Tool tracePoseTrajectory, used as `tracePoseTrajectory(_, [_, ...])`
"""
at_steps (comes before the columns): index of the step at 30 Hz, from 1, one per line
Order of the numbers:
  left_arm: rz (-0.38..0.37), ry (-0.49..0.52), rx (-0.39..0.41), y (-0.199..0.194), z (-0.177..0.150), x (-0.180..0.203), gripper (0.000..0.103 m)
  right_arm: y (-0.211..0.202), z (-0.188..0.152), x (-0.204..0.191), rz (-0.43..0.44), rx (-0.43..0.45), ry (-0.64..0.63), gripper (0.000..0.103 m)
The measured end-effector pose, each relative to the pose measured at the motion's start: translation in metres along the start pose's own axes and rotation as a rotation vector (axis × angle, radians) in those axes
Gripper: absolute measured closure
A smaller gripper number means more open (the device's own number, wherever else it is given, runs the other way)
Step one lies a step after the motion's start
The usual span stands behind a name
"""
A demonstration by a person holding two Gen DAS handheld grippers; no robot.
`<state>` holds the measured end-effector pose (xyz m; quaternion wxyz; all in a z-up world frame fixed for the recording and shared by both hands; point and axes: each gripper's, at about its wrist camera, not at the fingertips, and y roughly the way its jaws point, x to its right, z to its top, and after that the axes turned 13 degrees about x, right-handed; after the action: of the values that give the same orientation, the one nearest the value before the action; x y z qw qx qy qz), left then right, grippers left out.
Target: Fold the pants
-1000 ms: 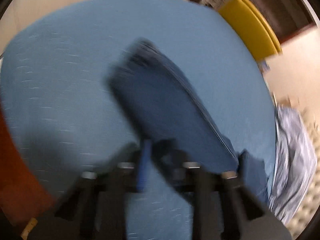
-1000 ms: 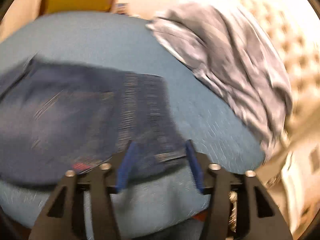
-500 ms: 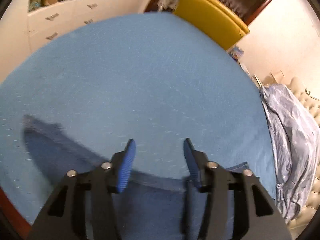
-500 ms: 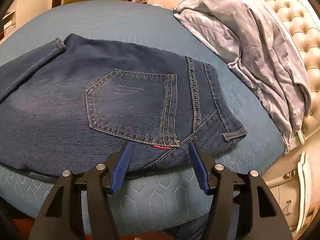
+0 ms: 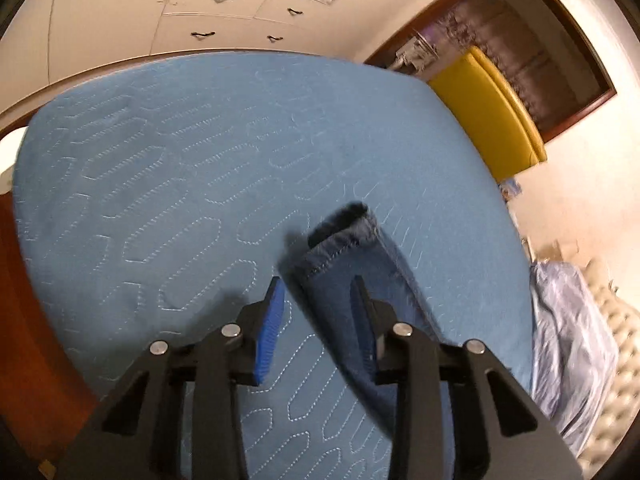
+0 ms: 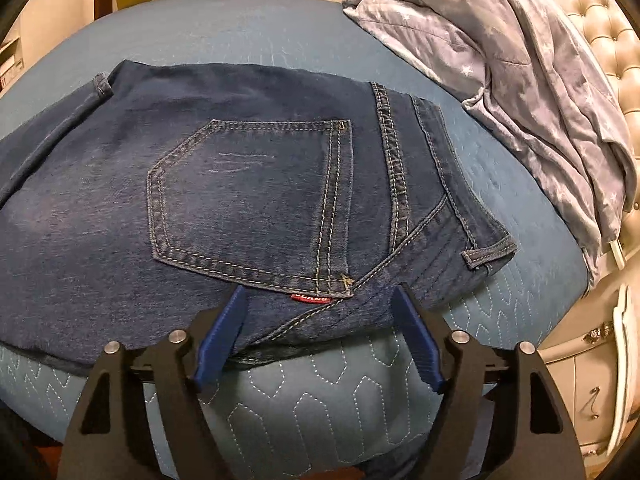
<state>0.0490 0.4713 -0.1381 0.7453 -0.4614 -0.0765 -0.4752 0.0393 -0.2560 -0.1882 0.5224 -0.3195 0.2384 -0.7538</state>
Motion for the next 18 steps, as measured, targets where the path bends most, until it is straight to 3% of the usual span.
tracePoseTrajectory(2, [0.018, 0.003, 0.021, 0.008, 0.004, -0.007, 0.069, -0.001, 0.000, -0.001, -0.003, -0.001, -0.002, 0.030])
tracePoseTrajectory(4, [0.048, 0.055, 0.057, 0.019, 0.008, -0.010, 0.062, 0.000, 0.000, -0.001, -0.002, -0.002, -0.003, 0.030])
tracePoseTrajectory(5, [0.030, 0.090, 0.049, 0.024, 0.004, -0.006, 0.053, 0.000, 0.000, 0.000, 0.000, -0.002, -0.004, 0.030])
tracePoseTrajectory(7, [-0.007, 0.125, -0.004, 0.038, -0.001, 0.005, 0.054, 0.001, 0.000, -0.001, -0.004, -0.002, -0.008, 0.028])
tracePoseTrajectory(8, [-0.021, 0.171, -0.033, 0.046, -0.004, 0.014, 0.066, 0.001, 0.000, -0.001, -0.006, -0.005, -0.008, 0.028])
tracePoseTrajectory(9, [-0.019, 0.216, -0.042, 0.050, -0.005, 0.023, 0.096, 0.003, 0.001, 0.000, -0.006, -0.006, -0.009, 0.028])
tracePoseTrajectory(11, [0.007, 0.252, -0.061, 0.051, -0.001, 0.037, 0.097, 0.003, 0.001, 0.000, -0.005, -0.008, -0.011, 0.028])
tracePoseTrajectory(16, [0.012, 0.264, 0.078, -0.039, 0.004, 0.076, 0.098, 0.005, 0.000, 0.007, 0.027, -0.006, 0.004, 0.023])
tracePoseTrajectory(18, [0.089, 0.263, 0.120, -0.095, -0.015, 0.104, 0.097, 0.007, 0.001, 0.010, 0.041, -0.010, 0.013, 0.022])
